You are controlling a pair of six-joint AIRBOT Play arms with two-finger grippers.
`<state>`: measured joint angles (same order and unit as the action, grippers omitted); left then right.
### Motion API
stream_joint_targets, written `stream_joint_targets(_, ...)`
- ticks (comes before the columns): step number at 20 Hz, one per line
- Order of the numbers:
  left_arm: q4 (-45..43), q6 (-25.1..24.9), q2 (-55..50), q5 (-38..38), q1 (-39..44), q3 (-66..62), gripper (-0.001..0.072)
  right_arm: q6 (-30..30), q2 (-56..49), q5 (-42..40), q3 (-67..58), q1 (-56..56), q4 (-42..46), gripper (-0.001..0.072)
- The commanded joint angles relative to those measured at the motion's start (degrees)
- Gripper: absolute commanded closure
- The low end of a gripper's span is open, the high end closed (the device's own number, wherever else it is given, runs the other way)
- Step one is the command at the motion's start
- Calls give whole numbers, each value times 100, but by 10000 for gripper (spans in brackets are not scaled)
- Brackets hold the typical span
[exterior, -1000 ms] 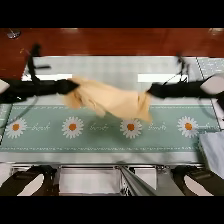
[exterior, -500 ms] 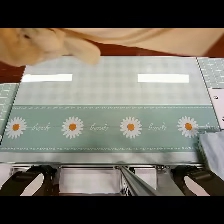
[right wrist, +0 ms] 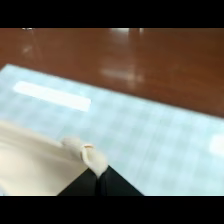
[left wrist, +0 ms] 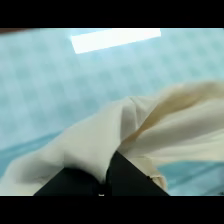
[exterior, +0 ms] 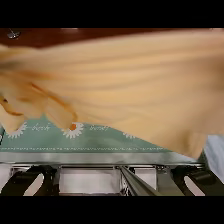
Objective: Fold the shirts.
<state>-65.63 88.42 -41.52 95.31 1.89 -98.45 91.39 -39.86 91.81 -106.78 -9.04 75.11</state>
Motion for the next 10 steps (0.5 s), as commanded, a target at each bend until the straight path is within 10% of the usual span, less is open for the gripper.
stream_joint_targets(1,247,367,584,442,4,942,687,435,651,356,1108,-7,70,686)
stream_joint_targets(6,723,431,822,280,4,3198,687,610,1043,-120,2684,-7,103,686)
stream_joint_targets(10,933,-170,28,-1458,4,4750,687,706,793,-837,3456,-7,636,686)
